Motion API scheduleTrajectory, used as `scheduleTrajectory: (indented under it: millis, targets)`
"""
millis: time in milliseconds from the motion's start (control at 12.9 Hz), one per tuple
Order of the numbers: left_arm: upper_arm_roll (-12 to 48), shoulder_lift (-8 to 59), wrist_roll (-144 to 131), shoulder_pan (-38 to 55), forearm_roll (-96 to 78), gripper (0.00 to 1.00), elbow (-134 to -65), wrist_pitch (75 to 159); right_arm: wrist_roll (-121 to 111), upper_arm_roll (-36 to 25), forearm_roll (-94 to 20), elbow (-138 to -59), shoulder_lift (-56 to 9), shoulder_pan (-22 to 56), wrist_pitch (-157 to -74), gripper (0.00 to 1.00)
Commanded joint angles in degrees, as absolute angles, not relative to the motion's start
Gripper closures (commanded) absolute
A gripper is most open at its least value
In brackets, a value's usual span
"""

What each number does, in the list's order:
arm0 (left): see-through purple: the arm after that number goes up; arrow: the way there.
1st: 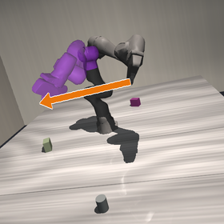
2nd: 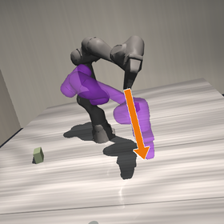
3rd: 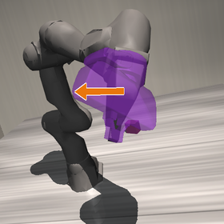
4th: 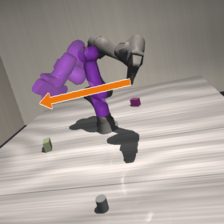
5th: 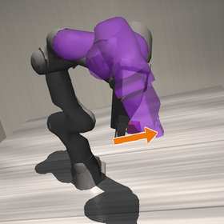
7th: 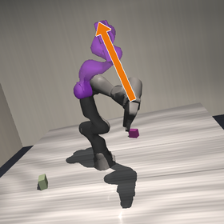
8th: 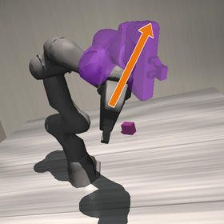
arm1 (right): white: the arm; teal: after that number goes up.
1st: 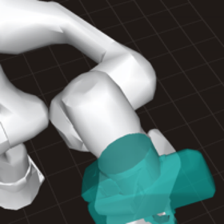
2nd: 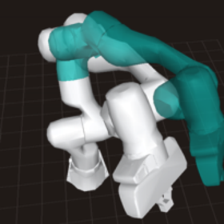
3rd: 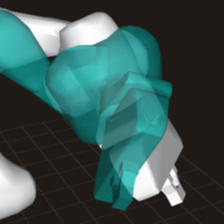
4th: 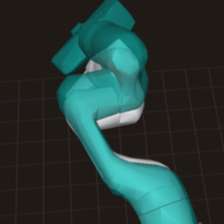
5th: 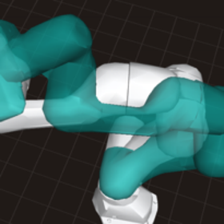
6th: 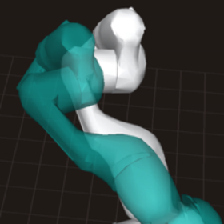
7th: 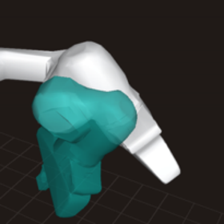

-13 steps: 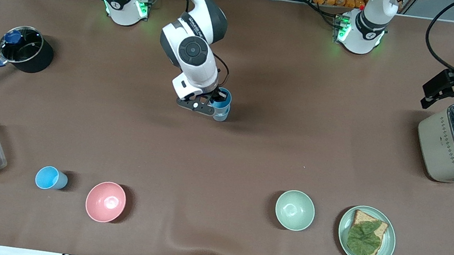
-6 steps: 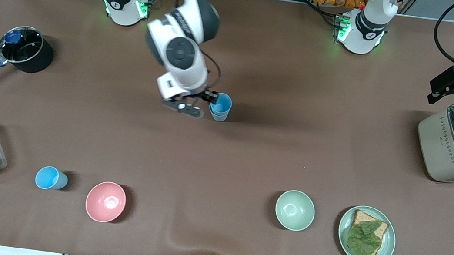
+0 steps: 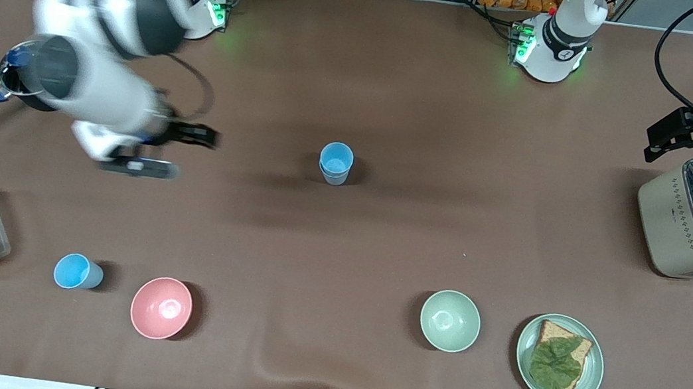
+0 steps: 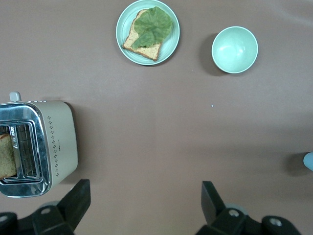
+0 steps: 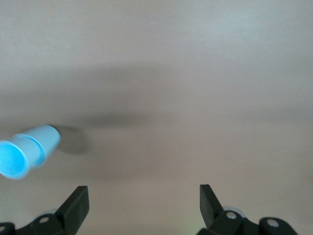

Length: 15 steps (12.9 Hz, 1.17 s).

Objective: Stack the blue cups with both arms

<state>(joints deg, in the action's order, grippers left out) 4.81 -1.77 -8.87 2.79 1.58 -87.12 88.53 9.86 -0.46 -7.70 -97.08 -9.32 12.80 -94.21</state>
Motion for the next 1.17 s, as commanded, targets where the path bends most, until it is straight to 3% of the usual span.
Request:
scheduleTrajectory:
  millis: [0, 233, 466, 1087]
  targets:
    - [4.66, -1.93, -8.0, 3.16, 1.32, 0.0, -87.01, 88.07, 0.37, 0.88, -7.74, -98.7, -3.36, 3.02, -89.93, 0.0]
    - [4.57, -1.32, -7.47, 2.73, 1.23, 0.0, -86.57, 88.07, -0.09, 1.05, -3.62, -98.53, 2.18, -0.96, -88.42, 0.0]
    - [4.39, -1.23, -7.47, 2.55, 1.14, 0.0, -86.31, 88.07, -0.26, 4.47, -3.43, -94.77, 3.16, -6.31, -82.9, 0.0]
    - [4.39, -1.49, -7.38, 2.46, 0.53, 0.0, -86.13, 87.19, -1.67, 4.57, -1.76, -91.76, 3.52, -6.24, -79.11, 0.0]
